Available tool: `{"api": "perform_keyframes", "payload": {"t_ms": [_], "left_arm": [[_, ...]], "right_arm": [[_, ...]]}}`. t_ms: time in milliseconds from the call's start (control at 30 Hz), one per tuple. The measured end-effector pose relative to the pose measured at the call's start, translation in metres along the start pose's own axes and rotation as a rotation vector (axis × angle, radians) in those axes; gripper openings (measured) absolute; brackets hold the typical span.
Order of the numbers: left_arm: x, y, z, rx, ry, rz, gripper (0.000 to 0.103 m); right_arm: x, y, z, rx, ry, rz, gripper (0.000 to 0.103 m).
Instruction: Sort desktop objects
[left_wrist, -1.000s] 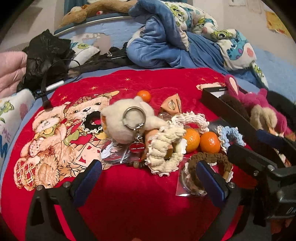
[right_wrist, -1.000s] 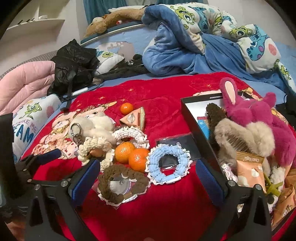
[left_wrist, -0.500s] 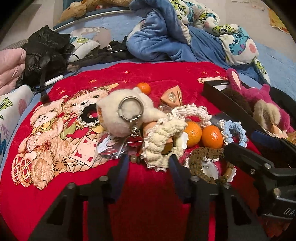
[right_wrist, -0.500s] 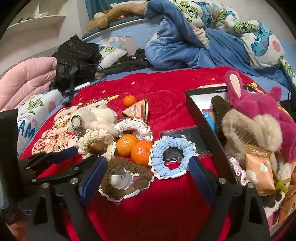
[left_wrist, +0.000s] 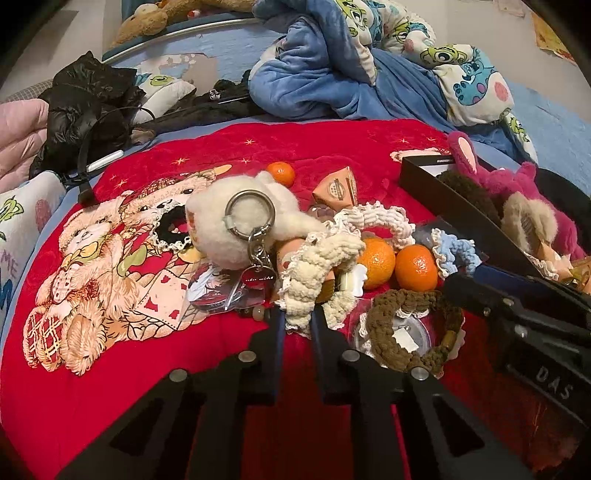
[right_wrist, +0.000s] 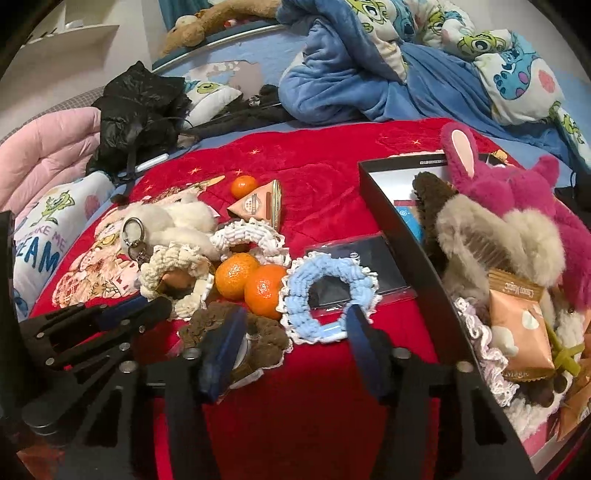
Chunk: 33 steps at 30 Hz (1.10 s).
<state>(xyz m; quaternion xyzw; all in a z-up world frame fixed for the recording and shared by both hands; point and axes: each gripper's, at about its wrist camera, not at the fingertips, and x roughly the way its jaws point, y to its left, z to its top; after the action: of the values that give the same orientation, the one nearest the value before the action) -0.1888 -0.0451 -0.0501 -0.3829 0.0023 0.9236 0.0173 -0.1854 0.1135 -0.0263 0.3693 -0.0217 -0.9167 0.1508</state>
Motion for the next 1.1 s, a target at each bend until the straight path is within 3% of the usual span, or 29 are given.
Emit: {"api": "perform_keyframes", "payload": {"t_ms": [67,267,900,1100], "left_arm": [[0.000,0.000,0.000,0.002,0.000,0.000,0.014],[-0.001,-0.001,0.000,0.009,0.001,0.006,0.014],[-0.001,0.000,-0.002,0.003,-0.007,0.027,0.014],[0.000,-0.003,-0.003,0.019,-0.007,0.042,0.014]], "right_arm": [[0.001,-0.001,0.000,0.003,0.007,0.002,0.027],[0.003,0.002,-0.003,-0.007,0.016,0.000,0.017],[0.006,0.002,-0.004,-0.016,0.019,-0.021,0.013],[0.009,-0.007,-0.007,0.018,0.024,0.006,0.006]]}}
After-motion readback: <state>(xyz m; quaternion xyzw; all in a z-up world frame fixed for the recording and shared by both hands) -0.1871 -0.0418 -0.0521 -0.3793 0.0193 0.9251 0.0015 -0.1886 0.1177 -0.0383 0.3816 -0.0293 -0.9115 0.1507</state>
